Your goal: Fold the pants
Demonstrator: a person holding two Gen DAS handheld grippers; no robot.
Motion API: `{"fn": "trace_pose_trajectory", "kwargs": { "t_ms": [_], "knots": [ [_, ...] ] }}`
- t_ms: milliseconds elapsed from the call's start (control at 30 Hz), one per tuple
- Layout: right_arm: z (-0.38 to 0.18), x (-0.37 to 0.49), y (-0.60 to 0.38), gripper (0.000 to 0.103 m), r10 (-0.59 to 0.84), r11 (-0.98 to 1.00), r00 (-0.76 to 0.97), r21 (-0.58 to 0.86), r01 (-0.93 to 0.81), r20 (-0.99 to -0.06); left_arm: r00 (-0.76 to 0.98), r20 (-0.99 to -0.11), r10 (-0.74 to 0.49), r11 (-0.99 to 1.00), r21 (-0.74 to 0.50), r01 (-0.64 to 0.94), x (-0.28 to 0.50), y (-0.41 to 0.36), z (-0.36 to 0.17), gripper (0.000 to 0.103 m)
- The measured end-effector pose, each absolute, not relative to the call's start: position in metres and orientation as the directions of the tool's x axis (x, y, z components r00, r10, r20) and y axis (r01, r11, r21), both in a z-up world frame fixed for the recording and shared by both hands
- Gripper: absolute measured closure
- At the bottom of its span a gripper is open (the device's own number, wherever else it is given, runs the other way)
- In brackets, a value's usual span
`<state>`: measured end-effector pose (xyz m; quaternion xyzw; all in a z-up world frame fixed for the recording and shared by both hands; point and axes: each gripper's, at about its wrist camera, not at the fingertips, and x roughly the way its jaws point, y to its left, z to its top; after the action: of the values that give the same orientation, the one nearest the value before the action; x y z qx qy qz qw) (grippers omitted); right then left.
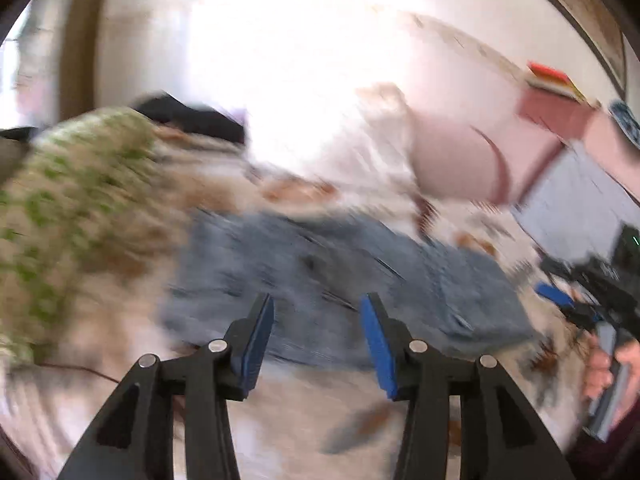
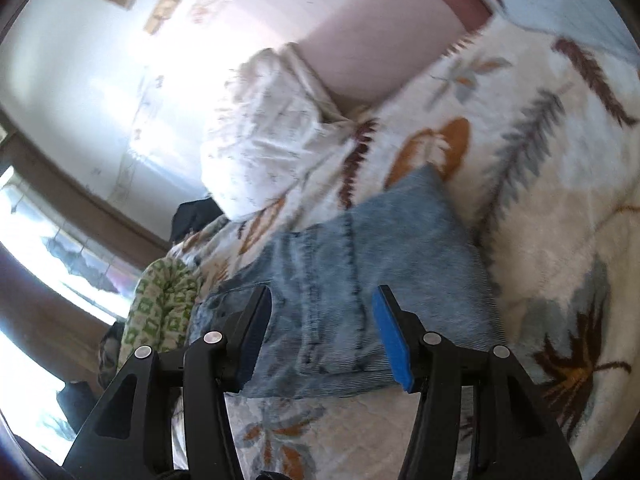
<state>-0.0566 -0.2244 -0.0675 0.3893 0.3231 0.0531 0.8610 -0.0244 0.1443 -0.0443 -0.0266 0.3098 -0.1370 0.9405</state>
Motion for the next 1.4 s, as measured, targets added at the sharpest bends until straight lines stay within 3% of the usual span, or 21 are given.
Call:
{"fn": "trace_pose_trajectory", "kwargs": {
  "t_ms": [100, 233, 467, 967, 1167, 1400],
  "knots": [
    [-0.064, -0.058, -0.214, 0.05, 0.324, 0.727, 0.793, 0.672, 0.14, -0.516, 0.834, -0.517, -0.192, 0.981, -0.134, 0.142, -0.023, 0.175, -0.041, 0.041],
    [-0.067, -0.06, -0.205, 0.05, 0.294, 0.761, 0.797, 0.634, 0.138, -0.527, 0.864, -0.487, -0.124, 0.985, -0.163, 0.05, -0.019, 0.205, -0.059, 0.038],
    [-0.081, -0.06, -0.203, 0.05, 0.254, 0.794, 0.782, 0.585, 0.167, -0.569, 0.795, -0.591, -0.133, 0.978, -0.206, 0.01, 0.007, 0.214, -0.092, 0.038],
    [-0.062, -0.052, -0.181, 0.048, 0.318, 0.817, 0.764, 0.571, 0.079, -0.561, 0.764, -0.62, -0.182, 0.97, -0.238, 0.038, 0.012, 0.201, -0.099, 0.038],
    [-0.029, 0.01, -0.122, 0.048, 0.434, 0.832, 0.657, 0.554, -0.03, -0.616, 0.731, -0.649, -0.211, 0.955, -0.296, 0.013, 0.018, 0.204, -0.108, 0.038],
    [0.004, 0.119, 0.012, 0.046, 0.536, 0.844, 0.439, 0.473, -0.254, -0.721, 0.681, -0.689, -0.247, 0.936, -0.351, -0.016, 0.027, 0.206, -0.125, 0.038]
  ]
}}
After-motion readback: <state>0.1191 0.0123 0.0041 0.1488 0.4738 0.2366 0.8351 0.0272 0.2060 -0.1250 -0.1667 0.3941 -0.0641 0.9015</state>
